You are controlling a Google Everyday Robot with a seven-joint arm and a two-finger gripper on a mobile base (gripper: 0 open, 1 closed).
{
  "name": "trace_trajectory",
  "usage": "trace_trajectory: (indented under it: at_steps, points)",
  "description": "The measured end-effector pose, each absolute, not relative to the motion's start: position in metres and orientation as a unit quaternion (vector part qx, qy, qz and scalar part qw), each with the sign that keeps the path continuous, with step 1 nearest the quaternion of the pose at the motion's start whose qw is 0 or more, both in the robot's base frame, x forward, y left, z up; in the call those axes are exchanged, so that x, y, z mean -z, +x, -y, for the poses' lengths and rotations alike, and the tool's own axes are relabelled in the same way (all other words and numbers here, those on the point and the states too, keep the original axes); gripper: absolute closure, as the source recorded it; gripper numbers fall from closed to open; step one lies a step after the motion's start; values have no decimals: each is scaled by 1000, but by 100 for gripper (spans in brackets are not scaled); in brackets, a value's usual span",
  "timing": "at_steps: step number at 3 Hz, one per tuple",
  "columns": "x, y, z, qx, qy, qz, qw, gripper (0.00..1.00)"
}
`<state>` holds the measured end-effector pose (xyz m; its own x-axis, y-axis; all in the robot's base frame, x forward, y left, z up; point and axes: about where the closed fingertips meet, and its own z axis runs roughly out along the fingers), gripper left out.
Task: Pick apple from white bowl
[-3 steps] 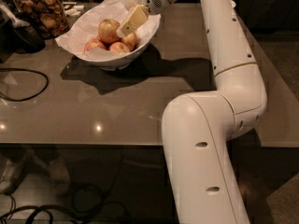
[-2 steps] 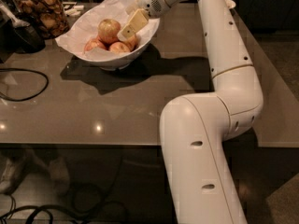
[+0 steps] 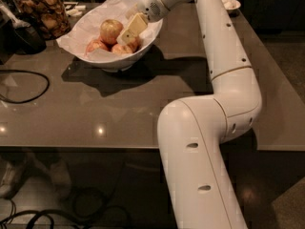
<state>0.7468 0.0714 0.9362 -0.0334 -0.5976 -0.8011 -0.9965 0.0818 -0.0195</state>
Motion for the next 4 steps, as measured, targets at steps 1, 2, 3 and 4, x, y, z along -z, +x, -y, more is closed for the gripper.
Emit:
trace_trajectory:
  at_steps: [1, 2, 3, 4]
  points:
    - [-934, 742, -85, -298, -621, -648, 325, 16]
    - [-933, 737, -100, -299, -634, -639, 316, 17]
    - [-938, 731, -115, -300, -644, -631, 312, 16]
    - [-943, 730, -117, -288, -654, -625, 315, 14]
